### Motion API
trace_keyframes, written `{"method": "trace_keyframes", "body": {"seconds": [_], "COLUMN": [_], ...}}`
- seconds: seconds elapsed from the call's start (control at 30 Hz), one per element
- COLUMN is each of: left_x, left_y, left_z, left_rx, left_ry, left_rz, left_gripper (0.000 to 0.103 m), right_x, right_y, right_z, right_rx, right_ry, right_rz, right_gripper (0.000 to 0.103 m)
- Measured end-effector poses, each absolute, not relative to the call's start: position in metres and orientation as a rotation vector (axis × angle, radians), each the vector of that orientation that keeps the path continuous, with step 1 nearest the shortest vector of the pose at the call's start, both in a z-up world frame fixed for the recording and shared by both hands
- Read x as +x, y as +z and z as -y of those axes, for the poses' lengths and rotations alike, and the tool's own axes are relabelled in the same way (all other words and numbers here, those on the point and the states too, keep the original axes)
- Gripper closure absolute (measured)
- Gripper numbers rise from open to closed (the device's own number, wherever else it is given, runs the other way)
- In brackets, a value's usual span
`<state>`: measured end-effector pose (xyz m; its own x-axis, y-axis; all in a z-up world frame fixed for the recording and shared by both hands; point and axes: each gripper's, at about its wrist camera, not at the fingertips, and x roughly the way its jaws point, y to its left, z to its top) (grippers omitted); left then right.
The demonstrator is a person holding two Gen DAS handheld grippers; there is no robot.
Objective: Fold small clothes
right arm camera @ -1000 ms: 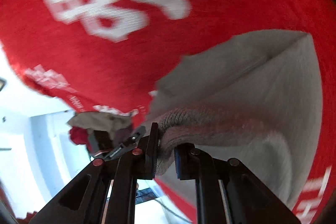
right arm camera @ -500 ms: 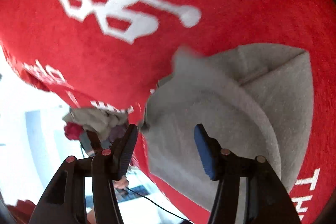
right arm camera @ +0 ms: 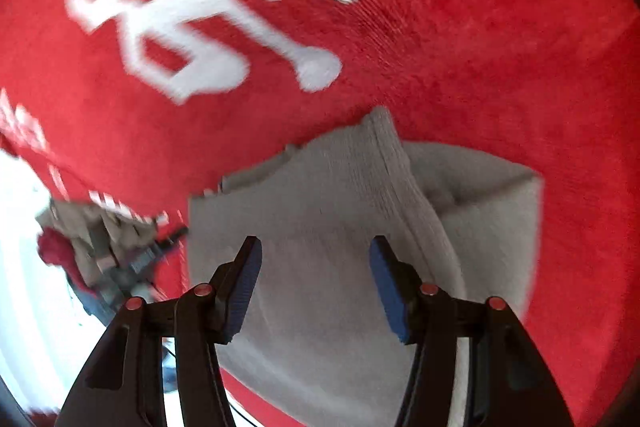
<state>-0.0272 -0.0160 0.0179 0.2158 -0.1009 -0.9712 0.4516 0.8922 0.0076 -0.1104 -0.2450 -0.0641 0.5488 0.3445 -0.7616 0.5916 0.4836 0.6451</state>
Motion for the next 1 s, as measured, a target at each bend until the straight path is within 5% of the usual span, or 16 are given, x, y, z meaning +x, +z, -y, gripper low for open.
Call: {"method": "trace_keyframes", "body": {"seconds": [0.53, 0.73, 0.8, 0.87, 0.93, 1.0], "left_x": [-0.146, -0.159, -0.152, -0.145, -0.133, -0.133], "left_y": [-0.007, -0.015, -0.020, -0.019, -0.017, -0.015], "left_z": [-0.078, -0.076, -0.073, -0.075, -0.081, -0.090], "left_rx": [0.290, 0.282, 0.280, 0.278, 0.265, 0.304], "left_ry": [-0.666, -0.773, -0.765, -0.742, -0.735, -0.725], "left_rz": [-1.533, -1.539, -1.558, -1.559, -1.547, -1.509], "left_gripper": [0.030, 0.052, 0.078, 0.094, 0.094, 0.094], "right_x": [-0.238, -0.254, -0.253, -0.259, -0.260, -0.257], "right_y": [-0.073, -0.094, -0.107, -0.117, -0.117, -0.110], "right_z": [0.149, 0.120, 0.115, 0.119, 0.122, 0.126], "right_rx": [1.309, 1.465, 1.534, 1.613, 1.654, 1.613], "right_ry": [-0.284, -0.389, -0.432, -0.473, -0.492, -0.508], "right_rz": [-1.114, -0.986, -0.940, -0.870, -0.819, -0.832], "right_gripper": [0.042, 0.042, 0.042, 0.044, 0.093, 0.095]}}
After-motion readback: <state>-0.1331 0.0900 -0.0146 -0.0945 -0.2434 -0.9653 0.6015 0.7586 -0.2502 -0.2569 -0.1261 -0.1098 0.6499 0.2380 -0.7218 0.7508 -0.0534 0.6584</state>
